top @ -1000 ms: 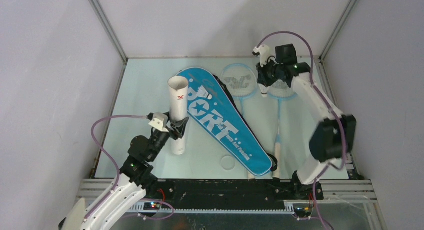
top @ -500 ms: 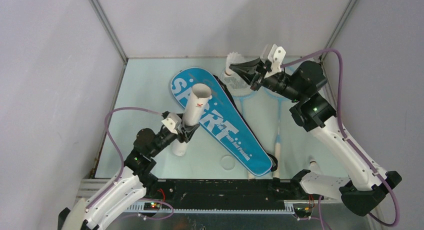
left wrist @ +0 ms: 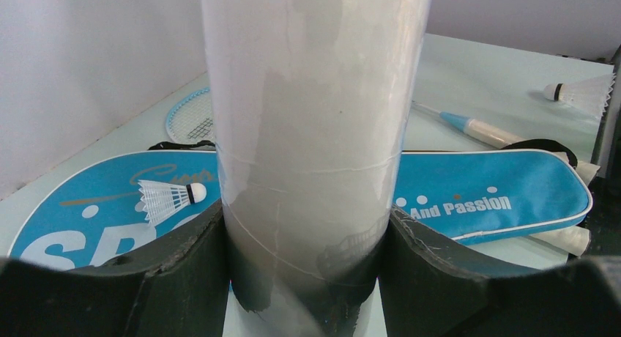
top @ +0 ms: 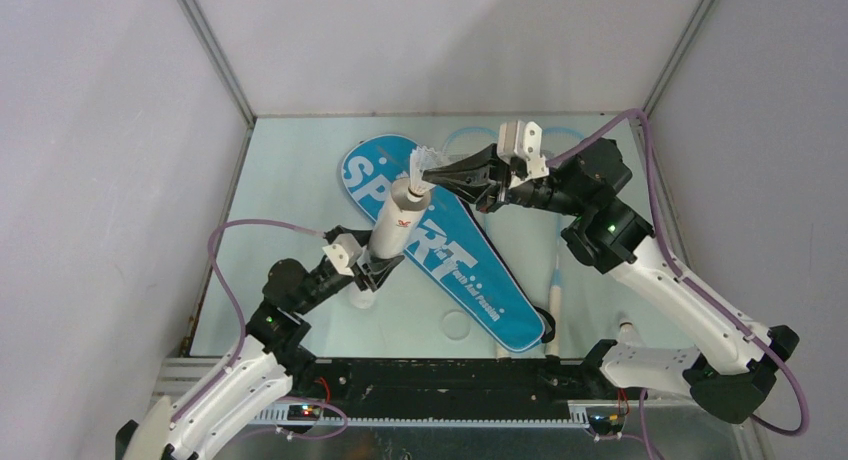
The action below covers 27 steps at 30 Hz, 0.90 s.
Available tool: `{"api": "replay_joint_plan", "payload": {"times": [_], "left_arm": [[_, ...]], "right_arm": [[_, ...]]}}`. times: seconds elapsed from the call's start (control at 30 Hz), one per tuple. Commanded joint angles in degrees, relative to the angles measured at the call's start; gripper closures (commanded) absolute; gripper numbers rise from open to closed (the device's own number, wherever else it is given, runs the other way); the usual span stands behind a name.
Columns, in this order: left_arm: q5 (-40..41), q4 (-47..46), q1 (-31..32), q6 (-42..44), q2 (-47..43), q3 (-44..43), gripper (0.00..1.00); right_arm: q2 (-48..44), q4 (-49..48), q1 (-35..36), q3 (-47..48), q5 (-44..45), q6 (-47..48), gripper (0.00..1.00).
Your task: Pack up the badminton gear
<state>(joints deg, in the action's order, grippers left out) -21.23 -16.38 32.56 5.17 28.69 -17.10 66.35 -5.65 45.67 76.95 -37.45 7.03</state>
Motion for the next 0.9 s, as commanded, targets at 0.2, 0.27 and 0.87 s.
{"api": "replay_joint_plan", "payload": {"times": [0.2, 0.27, 0.87], "left_arm": [[-0.3, -6.7, 0.1, 1.0, -0.7, -0.9, 0.59], [-0.2, -7.9, 0.1, 0.8, -0.7, -0.6, 0.59], [2.3, -6.7, 0.1, 1.5, -1.6, -0.2, 0.59]], "right_arm": [[4.4, 1.7, 1.0, 0.7, -5.9, -5.6, 1.0], [5.1, 2.5, 1.3, 0.7, -6.5, -6.1, 1.0], [5.8, 7.5, 2.5, 3.7, -2.2, -6.0, 0.48]]}}
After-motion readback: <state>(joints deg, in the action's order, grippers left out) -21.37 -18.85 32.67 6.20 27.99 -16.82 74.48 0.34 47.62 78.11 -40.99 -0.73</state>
